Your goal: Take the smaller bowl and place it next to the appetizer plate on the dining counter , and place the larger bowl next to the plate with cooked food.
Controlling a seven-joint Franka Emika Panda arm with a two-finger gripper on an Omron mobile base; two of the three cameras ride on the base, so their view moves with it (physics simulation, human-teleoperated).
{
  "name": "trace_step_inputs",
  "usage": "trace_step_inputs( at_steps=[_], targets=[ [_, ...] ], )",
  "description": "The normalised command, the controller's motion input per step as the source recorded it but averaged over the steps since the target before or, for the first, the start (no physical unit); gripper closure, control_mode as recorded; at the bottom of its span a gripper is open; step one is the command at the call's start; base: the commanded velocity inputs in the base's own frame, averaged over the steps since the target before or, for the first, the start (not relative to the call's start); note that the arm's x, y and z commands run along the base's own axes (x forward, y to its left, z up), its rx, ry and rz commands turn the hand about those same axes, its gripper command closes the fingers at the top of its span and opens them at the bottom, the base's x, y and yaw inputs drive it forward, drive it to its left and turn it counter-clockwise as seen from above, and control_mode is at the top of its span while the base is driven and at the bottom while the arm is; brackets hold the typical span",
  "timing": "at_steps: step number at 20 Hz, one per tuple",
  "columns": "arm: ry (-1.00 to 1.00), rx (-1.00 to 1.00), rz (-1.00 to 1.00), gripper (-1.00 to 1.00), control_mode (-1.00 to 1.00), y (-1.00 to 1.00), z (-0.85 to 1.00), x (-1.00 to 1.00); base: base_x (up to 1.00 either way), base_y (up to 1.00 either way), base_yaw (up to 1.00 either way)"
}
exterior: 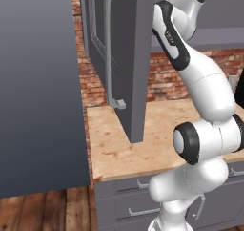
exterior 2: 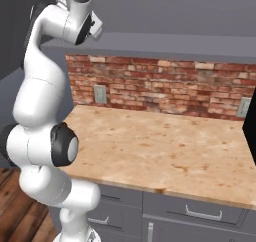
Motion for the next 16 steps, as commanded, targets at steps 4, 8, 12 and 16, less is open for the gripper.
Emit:
trace_step_inputs(
  at_steps=[4, 8, 12, 16],
  targets=[
    [0.03, -0.09, 0.0, -1.0, -1.0, 0.35, 0.0, 0.41, 0.0, 0.0, 0.0],
    [0.0, -0.06, 0.0, -1.0, -1.0, 0.13, 0.0, 0.37, 0.0, 0.0, 0.0],
    [0.0, -0.01, -0.04, -1.0, -1.0, 0.0, -0.07, 0.28, 0.0, 0.0, 0.0],
    [0.0, -0.02, -0.08, -1.0, -1.0, 0.0, -0.13, 0.31, 0.0, 0.0, 0.0]
  ],
)
